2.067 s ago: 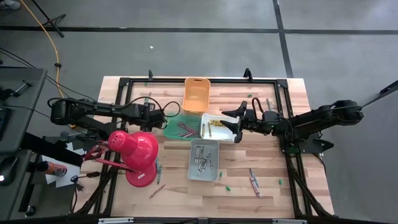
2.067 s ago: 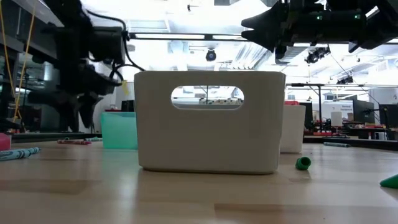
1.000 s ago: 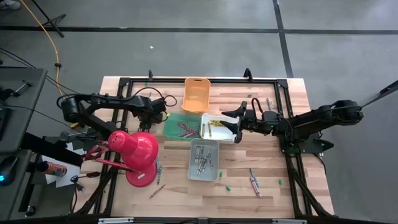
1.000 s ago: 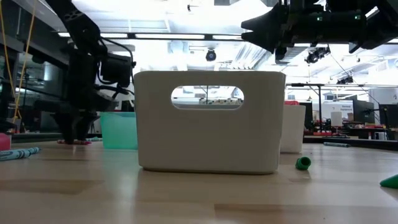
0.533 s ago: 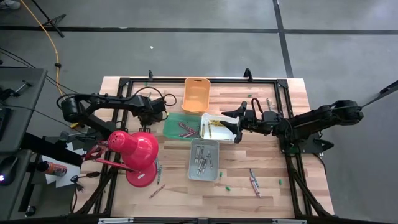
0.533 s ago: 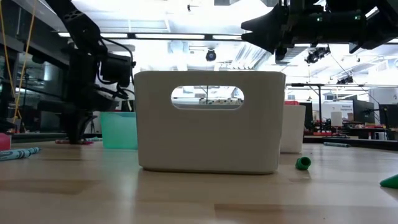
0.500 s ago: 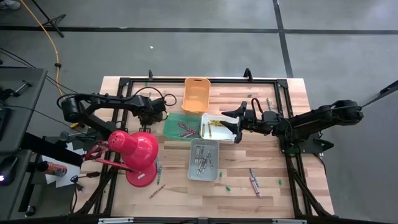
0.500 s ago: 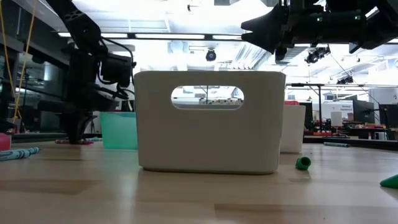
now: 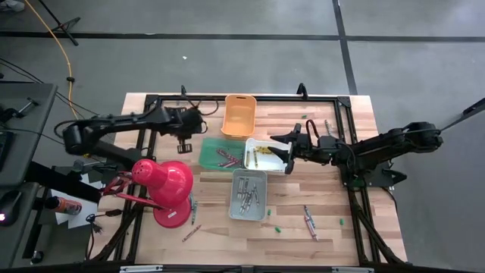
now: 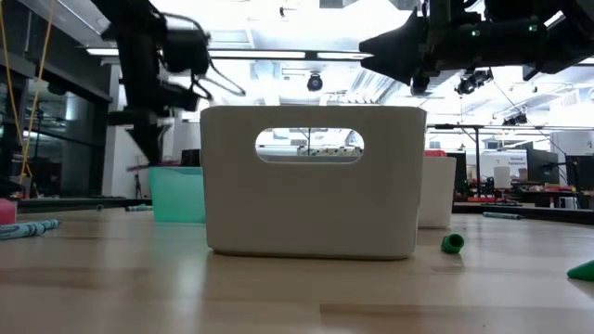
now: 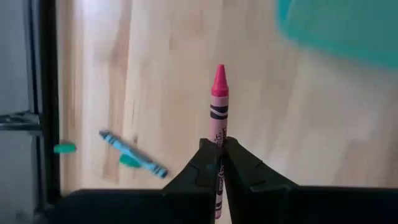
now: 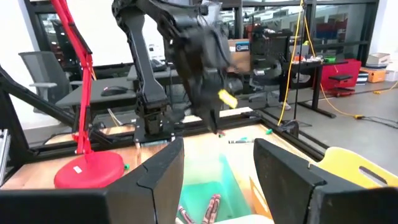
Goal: Sort crayons
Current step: Put the pink crayon into the blue bin
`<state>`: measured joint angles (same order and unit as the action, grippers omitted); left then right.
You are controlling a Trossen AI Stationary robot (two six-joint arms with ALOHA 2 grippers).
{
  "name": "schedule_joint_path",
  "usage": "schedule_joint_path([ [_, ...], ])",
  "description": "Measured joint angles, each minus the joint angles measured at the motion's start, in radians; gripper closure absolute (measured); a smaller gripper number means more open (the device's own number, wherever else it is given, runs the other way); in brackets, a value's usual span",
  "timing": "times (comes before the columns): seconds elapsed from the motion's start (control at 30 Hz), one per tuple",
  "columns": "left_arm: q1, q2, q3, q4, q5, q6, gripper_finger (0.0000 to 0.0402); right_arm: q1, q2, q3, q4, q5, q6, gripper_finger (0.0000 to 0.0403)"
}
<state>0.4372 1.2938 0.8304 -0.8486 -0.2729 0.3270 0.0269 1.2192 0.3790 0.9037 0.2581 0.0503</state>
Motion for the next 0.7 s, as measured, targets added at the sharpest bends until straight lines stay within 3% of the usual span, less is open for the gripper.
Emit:
schedule_joint_path([
  [0.17,-0.070,-0.180,-0.032,0.286,0.021,-0.090,0.0401,0.000,0.000,0.000,-0.013,0.000,0.002,0.0214],
  [0.33,-0.184,-0.304,-0.200,0.848,0.195,-0.188,0.0401,0.000,0.000,0.000,-0.009,0.000,0.002,0.0214],
  [0.57,-0.348,-0.232,-0.463,1.589,0.205,-0.270,0.0401,0.000,0.000,0.000,-0.006,-0.022,0.005,0.0214],
  [0.7,-0.388,-0.120,-0.520,1.816,0.184,-0.279,0.0401,0.000,0.000,0.000,-0.005,-0.123,0.031,0.0214],
])
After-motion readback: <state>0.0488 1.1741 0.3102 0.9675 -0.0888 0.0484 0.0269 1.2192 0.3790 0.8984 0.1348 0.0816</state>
